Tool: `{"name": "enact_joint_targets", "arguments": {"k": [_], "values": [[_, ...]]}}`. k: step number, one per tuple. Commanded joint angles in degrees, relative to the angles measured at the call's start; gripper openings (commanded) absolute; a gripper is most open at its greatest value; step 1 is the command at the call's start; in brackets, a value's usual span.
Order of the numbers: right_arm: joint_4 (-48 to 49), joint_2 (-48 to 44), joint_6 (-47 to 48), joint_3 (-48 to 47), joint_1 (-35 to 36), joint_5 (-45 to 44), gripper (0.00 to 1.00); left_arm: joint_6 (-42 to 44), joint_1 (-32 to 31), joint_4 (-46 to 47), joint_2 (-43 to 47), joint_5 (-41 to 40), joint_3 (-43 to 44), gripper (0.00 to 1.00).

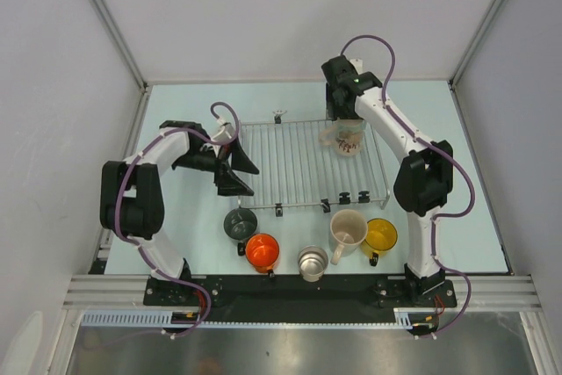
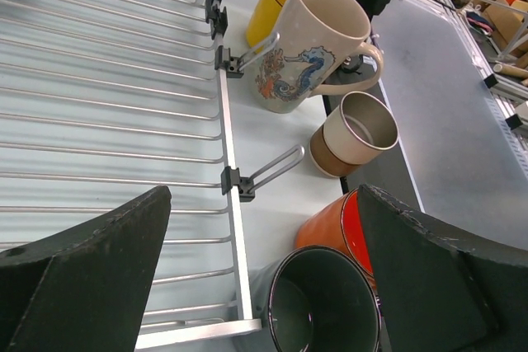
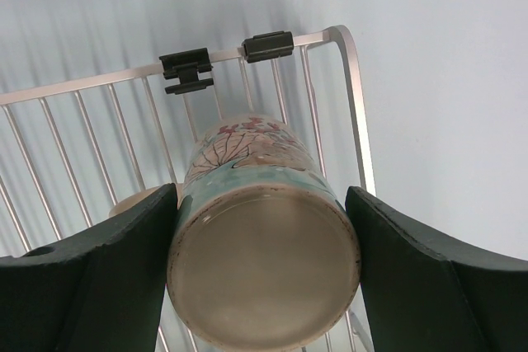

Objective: Load the cups into the dish rack

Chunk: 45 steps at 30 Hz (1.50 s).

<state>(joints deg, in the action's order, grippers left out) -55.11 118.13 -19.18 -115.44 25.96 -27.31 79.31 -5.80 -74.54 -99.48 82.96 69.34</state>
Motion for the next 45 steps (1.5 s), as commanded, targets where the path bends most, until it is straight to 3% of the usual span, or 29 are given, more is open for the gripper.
{"name": "enact_joint_targets", "arguments": {"k": [1,6,11,12,16,22,27,32,36,42,45], "values": [[3.0,-1.5,0.2,-0.1,-0.4,-0.4,0.09,4.7,0.5,0.1,-0.4,15.3,-0.9,1.00],[5.0,-3.8,0.3,3.8,-1.0,-0.8,0.64,5.2,0.5,0.1,-1.5,15.4,-1.0,1.00],[5.5,-5.7,-0.1,3.9,-2.1,-1.2,0.78,5.5,0.4,0.1,-1.6,15.5,-1.1,1.00],[5.4,-5.9,-0.1,3.7,-2.3,-1.2,0.88,5.5,0.4,0.1,-1.7,15.4,-1.1,1.00],[5.5,-7.3,-0.1,3.6,-2.4,-1.2,0.99,5.9,0.4,0.0,-1.4,15.3,-1.3,1.00],[5.2,-9.1,-0.2,2.0,-2.4,-1.2,1.00,6.1,0.4,0.1,-1.1,15.0,-1.5,1.00],[5.1,-17.5,-0.8,3.8,0.6,-5.6,1.00,6.6,0.5,-0.1,-0.8,15.5,-1.7,1.00],[8.4,-33.6,-1.0,19.6,16.6,-11.9,1.00,7.3,0.4,-0.2,0.0,15.4,-2.2,1.00],[4.9,-45.8,-8.3,32.2,27.4,-16.1,0.90,7.4,0.4,-0.2,-0.4,15.4,-2.2,1.00],[-1.6,-52.5,-23.3,48.8,40.0,-18.6,0.84,7.7,-0.6,-1.1,-1.9,14.2,-1.2,1.00],[-3.8,-51.5,-28.5,50.7,44.1,-19.4,0.86,6.7,-2.0,-1.7,-2.7,12.8,1.0,1.00]]}}
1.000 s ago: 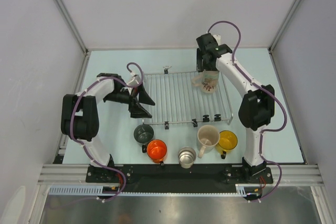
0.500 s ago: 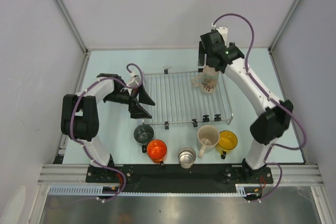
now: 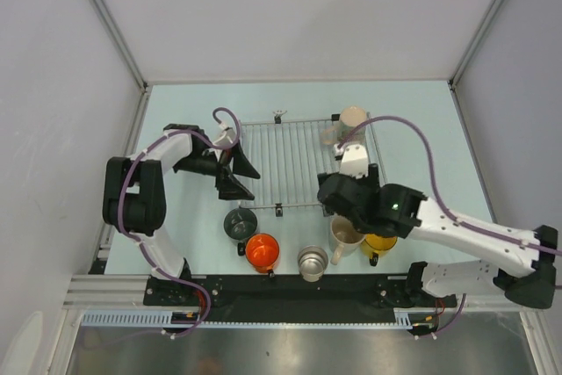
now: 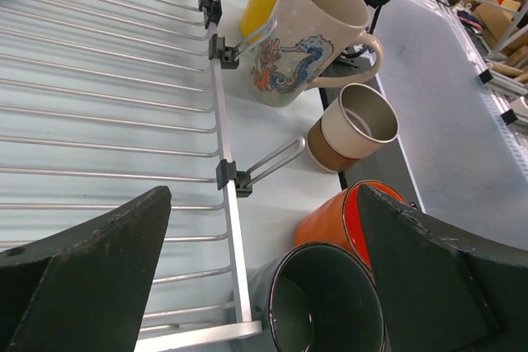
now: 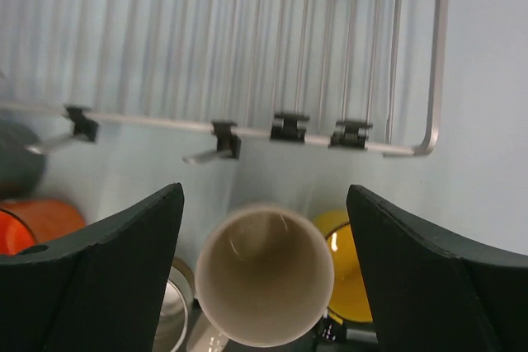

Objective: Load the cups into the dish rack

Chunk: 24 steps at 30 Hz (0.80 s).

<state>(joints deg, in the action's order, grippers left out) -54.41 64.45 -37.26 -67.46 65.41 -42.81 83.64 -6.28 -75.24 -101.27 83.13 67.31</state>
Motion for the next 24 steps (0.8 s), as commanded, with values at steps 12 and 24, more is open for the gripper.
{"name": "enact_joint_targets", "arguments": {"k": [12,24], "values": [[-4.7,1.8,-12.1,-1.4,10.2,-7.0,0.91,-62.0,-11.5,54.0,6.2,-54.2,18.2,1.00],[-5.0,0.1,-16.3,7.8,11.0,-4.1,0.90,-67.4,-25.3,73.0,35.8,-85.2,-13.8,1.00]]}}
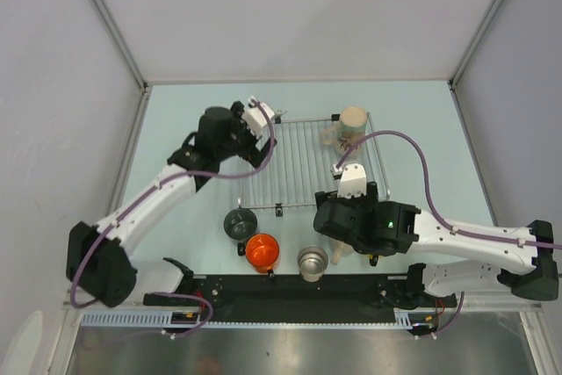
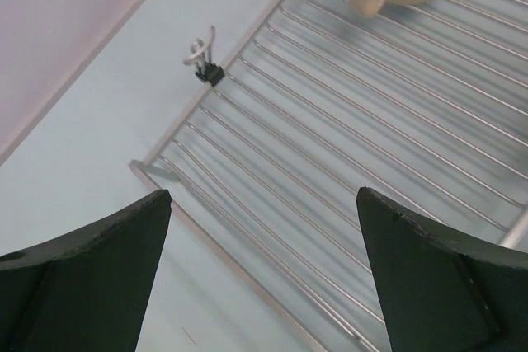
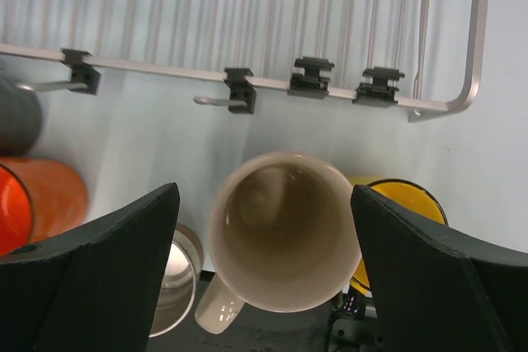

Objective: Load the cups into the dish rack

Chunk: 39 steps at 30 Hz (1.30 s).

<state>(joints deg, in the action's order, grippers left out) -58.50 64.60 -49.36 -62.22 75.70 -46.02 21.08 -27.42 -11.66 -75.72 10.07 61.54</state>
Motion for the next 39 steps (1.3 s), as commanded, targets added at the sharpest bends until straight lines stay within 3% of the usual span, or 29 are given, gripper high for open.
{"name": "enact_joint_targets", "arguments": {"k": [1,3,6,11,13,15,19,27,29,31,35,39], "values": [[-0.6,-0.6,-4.3,3.3,0.8,-0.5,0.89,-6.0,-4.4,8.5,11.9,-11.1,-8.8,1.00],[0.9,-1.4,-4.3,5.1,0.9,0.3,0.88,-10.8,-4.4,6.0,14.7,-10.5,-9.7,1.00],[3.1,-2.6,-3.6,6.6,0.8,1.6,0.82,-12.9,-4.2,-2.5,18.8,-3.0,-7.1,1.00],[7.0,-2.1,-3.1,8.2,1.1,3.9,0.76,-4.6,-4.3,-10.0,22.4,4.9,-7.7,1.00],[8.0,-1.9,-2.8,8.7,1.4,4.4,0.76,-4.6,-4.2,-8.2,25.3,8.2,-10.5,1.00],[8.8,-1.5,-2.8,9.1,1.5,4.5,0.74,-6.7,-4.2,-6.8,27.9,7.7,-12.1,1.00],[11.2,0.2,-2.1,9.7,1.6,6.3,0.71,-8.9,-4.3,-11.7,24.6,5.1,-9.5,1.00],[13.2,5.9,-0.6,9.0,0.5,8.3,0.38,-12.6,-4.4,-13.4,20.3,0.7,-7.2,1.00],[13.7,5.9,0.4,8.8,-0.8,9.5,0.37,-12.8,-4.3,-15.1,19.4,0.3,-5.4,1.00],[14.4,5.5,1.2,9.0,-1.8,10.7,0.28,-13.2,-4.4,-16.5,18.6,0.2,-4.5,1.00],[14.4,4.7,3.2,8.3,-3.8,12.0,0.00,-13.8,-4.4,-16.6,19.6,0.1,-3.5,1.00],[10.2,4.5,6.2,0.6,-4.2,11.4,0.00,-15.7,-4.3,-19.2,17.8,0.5,0.9,1.00]]}}
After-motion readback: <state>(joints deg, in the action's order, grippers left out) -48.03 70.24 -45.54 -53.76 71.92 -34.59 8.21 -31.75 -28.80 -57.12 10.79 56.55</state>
